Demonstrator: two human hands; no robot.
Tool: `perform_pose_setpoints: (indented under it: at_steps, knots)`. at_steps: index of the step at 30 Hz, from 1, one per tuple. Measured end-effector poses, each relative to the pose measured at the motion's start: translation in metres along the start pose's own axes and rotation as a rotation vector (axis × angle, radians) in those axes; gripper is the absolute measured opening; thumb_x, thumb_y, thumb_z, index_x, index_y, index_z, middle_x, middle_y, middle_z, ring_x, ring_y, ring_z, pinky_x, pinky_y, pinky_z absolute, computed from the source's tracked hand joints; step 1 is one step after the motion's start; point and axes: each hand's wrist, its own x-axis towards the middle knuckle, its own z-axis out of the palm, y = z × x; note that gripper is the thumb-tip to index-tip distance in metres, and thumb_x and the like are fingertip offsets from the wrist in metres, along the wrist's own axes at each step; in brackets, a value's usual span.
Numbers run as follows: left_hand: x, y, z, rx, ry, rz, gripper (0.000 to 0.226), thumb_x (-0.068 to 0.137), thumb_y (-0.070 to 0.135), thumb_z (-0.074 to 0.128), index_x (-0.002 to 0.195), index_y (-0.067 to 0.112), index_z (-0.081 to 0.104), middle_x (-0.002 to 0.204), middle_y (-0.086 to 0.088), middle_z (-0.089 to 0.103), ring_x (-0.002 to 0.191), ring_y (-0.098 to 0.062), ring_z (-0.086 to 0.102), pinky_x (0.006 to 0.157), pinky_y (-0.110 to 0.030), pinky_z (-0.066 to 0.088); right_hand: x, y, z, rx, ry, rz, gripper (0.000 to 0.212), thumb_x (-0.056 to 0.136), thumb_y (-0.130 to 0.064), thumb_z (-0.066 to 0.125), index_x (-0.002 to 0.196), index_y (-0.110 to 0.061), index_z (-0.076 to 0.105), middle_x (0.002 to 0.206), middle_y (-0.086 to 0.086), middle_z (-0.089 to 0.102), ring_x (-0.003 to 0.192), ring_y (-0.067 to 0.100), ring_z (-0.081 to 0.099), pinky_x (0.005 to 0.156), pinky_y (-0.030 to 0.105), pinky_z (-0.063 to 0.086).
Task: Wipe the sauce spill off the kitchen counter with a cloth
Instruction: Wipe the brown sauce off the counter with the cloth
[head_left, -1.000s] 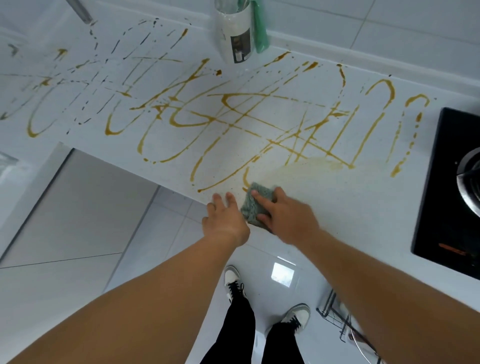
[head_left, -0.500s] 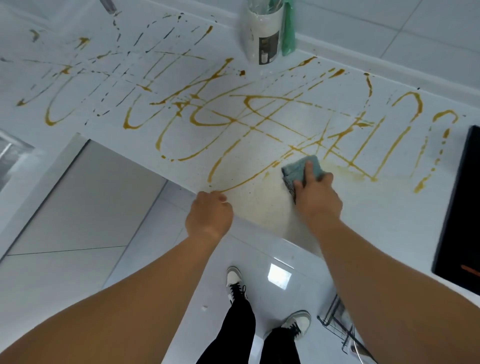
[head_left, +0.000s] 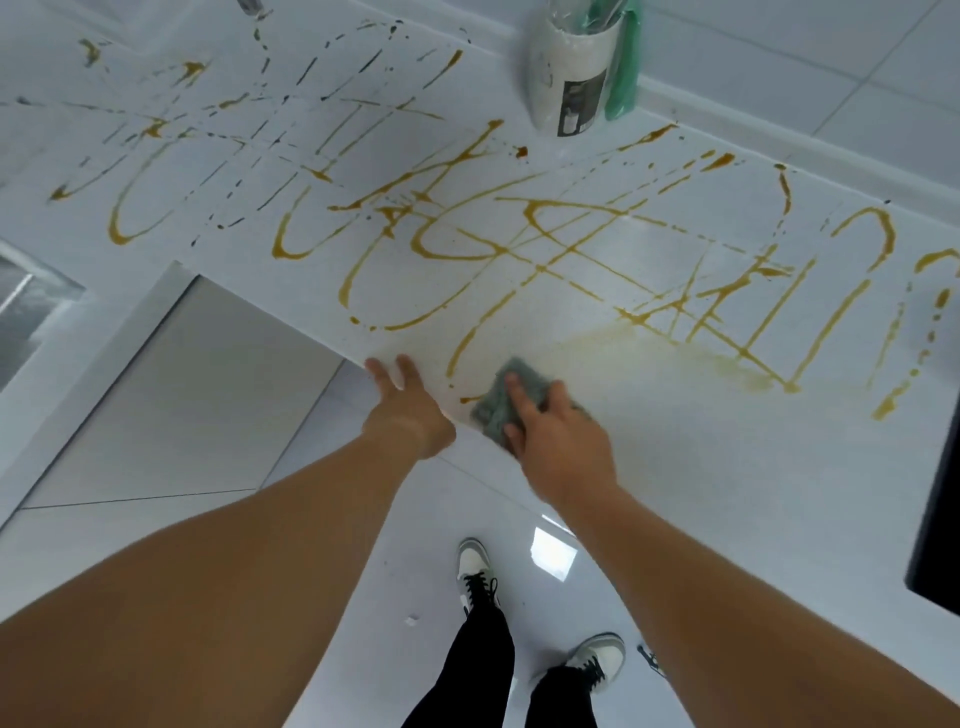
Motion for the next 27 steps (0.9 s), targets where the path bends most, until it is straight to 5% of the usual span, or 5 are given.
perform_pose_setpoints:
  at_steps: [7,12,17,22,27]
  knots:
    - [-0.008,-0.012,-0.016,0.145,-0.04,0.054,0.107,0.097,0.013,0.056,0.156,0.031,-0.03,0.159,-0.007,-0.044,0.139,-0.037,0.047,0.096,-0.041,0.052,0.055,0.01,-0.015,0.091,0.07,0.346,0.064,0.104,-0.06,0.036,0.162,-0.045,0.015,0.13,0.01,0.038,0.093,0.036,0.062,0.075,0.041,0.048]
    - [-0.007,-0.018,-0.025,0.216,-0.046,0.084,0.103,0.097,0.012,0.054,0.158,0.034,-0.027,0.163,-0.005,-0.039,0.138,-0.038,0.048,0.098,-0.043,0.052,0.052,-0.034,-0.005,-0.093,-0.041,-0.273,0.06,0.104,-0.065,0.034,0.159,-0.05,0.017,0.139,0.008,0.042,0.098,0.034,0.064,0.079,0.044,0.055]
    - [-0.006,-0.02,-0.037,0.27,-0.094,0.083,0.1,0.097,0.007,0.047,0.158,0.034,-0.027,0.164,-0.006,-0.037,0.142,-0.039,0.043,0.101,-0.044,0.051,0.098,-0.02,-0.02,0.042,0.082,0.269,0.06,0.105,-0.062,0.032,0.161,-0.045,0.019,0.134,0.01,0.036,0.099,0.037,0.065,0.076,0.043,0.05]
    - [-0.007,-0.019,-0.034,0.325,-0.04,0.123,0.101,0.095,0.002,0.048,0.159,0.034,-0.024,0.166,-0.008,-0.032,0.131,-0.036,0.054,0.086,-0.038,0.054,0.075,-0.039,-0.006,-0.127,-0.126,-0.369,0.057,0.102,-0.07,0.032,0.155,-0.056,0.018,0.139,0.003,0.041,0.103,0.033,0.065,0.075,0.042,0.051]
    - [-0.001,-0.017,-0.039,0.335,-0.092,0.09,0.1,0.096,0.002,0.047,0.159,0.032,-0.025,0.165,-0.011,-0.032,0.142,-0.04,0.043,0.096,-0.04,0.05,0.127,-0.005,-0.025,0.01,0.14,0.329,0.06,0.104,-0.064,0.029,0.16,-0.043,0.022,0.132,0.009,0.041,0.091,0.035,0.063,0.07,0.04,0.045]
